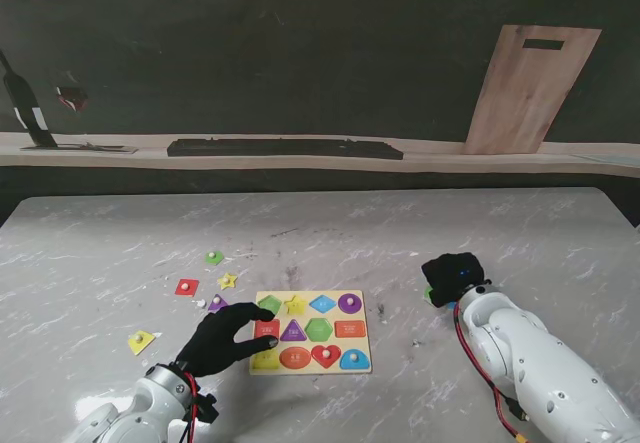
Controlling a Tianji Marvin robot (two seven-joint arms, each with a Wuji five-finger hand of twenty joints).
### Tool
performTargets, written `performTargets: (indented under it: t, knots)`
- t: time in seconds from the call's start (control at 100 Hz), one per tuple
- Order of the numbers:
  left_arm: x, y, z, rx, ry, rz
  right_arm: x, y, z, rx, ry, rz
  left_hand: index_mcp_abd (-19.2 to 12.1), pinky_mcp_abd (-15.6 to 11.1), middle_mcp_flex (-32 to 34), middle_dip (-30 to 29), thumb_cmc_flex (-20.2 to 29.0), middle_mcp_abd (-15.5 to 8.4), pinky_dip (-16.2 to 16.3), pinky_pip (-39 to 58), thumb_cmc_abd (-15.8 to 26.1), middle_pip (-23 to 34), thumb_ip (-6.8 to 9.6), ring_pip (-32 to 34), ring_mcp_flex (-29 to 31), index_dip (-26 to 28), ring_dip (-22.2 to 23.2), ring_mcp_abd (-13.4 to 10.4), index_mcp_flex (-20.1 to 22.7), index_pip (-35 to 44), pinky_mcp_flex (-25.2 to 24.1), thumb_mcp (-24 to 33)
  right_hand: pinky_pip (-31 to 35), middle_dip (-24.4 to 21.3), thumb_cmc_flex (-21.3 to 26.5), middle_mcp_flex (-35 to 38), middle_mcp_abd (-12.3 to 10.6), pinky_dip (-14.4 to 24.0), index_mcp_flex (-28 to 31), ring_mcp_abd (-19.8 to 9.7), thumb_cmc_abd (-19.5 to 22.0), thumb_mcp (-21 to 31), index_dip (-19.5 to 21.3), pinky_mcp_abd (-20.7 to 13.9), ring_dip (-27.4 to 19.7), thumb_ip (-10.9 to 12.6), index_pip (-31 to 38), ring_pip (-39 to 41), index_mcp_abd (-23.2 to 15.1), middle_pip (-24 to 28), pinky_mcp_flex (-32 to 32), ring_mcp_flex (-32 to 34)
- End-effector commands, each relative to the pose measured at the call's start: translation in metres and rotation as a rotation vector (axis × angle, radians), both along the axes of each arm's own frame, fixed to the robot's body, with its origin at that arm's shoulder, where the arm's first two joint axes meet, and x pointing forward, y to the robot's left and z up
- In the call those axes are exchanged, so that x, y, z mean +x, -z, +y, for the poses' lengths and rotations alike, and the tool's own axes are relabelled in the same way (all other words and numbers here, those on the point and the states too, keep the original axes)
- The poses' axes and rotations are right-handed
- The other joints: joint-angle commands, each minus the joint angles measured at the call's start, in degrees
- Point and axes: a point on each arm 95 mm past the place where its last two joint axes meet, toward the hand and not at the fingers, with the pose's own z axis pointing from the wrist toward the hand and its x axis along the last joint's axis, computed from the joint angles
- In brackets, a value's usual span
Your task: Fit puzzle pieces into a puzzle board
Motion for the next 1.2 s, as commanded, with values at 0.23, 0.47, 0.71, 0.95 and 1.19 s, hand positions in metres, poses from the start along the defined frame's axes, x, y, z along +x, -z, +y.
performTargets:
  t: [0.23, 0.47, 0.71, 0.95, 1.19]
  knots:
    - [-0.002, 0.0, 0.0, -0.007, 0.001, -0.001, -0.007, -0.019, 0.042, 0.052, -0.148, -0.005, -1.1, -3.4, 0.0, -0.6, 0.3, -0.1, 0.8, -0.3, 1.6, -0.7, 2.11, -1.1, -2.0, -0.5, -0.7, -2.2, 1.0, -0.6, -1.0, -2.3, 2.9, -0.4, 1.0, 2.2, 3.1, 1.9, 3.6, 0.1, -1.0, 5.5, -0.2, 2.1, 1.0, 5.0, 3.1, 2.2, -1.7, 2.0, 1.3, 2.8]
    - [-0.002, 0.0, 0.0, -0.008, 0.002, 0.0, -0.015, -0.026, 0.08, 0.089, -0.279, 0.027, -1.1, -3.5, 0.0, -0.6, 0.3, -0.2, 0.9, -0.2, 1.6, -0.6, 2.1, -1.1, -2.0, -0.5, -0.6, -2.1, 1.0, -0.6, -0.9, -2.3, 3.2, -0.5, 1.4, 2.8, 3.8, 2.1, 4.2, 0.5, -1.6, 5.6, -0.4, 2.6, 0.9, 4.9, 2.8, 2.4, -0.8, 2.0, 2.0, 3.6]
    - [-0.002, 0.0, 0.0, -0.009, 0.002, 0.003, -0.025, -0.028, 0.125, 0.11, -0.425, 0.092, -1.2, -3.5, -0.3, -0.6, 0.2, -0.2, 0.9, -0.3, 1.6, -0.7, 2.1, -1.1, -2.0, -0.5, -0.6, -2.1, 0.9, -0.5, -1.0, -2.3, 3.9, -0.5, 1.7, 3.1, 4.3, 2.4, 4.6, 1.0, -1.8, 5.6, -0.4, 3.3, 1.0, 4.7, 2.5, 2.9, -0.2, 2.0, 2.6, 4.1]
    - [-0.002, 0.0, 0.0, -0.01, 0.002, 0.002, -0.025, -0.027, 0.166, 0.121, -0.551, 0.132, -1.2, -3.5, -0.2, -0.6, 0.2, -0.2, 0.9, -0.3, 1.6, -0.7, 2.1, -1.1, -1.9, -0.4, -0.6, -2.1, 0.9, -0.5, -1.0, -2.4, 4.1, -0.5, 1.7, 3.0, 4.3, 2.6, 4.5, 1.0, -1.7, 5.5, -0.2, 3.2, 1.0, 4.6, 2.3, 3.0, -0.4, 2.0, 2.6, 4.1]
    - [-0.004, -0.001, 0.001, -0.01, -0.001, -0.004, -0.015, -0.019, 0.187, 0.079, -0.624, 0.141, -1.2, -3.4, -0.3, -0.7, 0.2, -0.2, 0.9, -0.3, 1.6, -0.7, 2.11, -1.1, -1.9, -0.5, -0.6, -2.1, 1.0, -0.5, -1.0, -2.3, 4.0, -0.4, 1.6, 2.8, 3.9, 2.6, 4.3, 0.6, -1.3, 5.3, 0.1, 3.1, 1.0, 4.6, 2.2, 2.9, -0.8, 2.0, 2.5, 3.9]
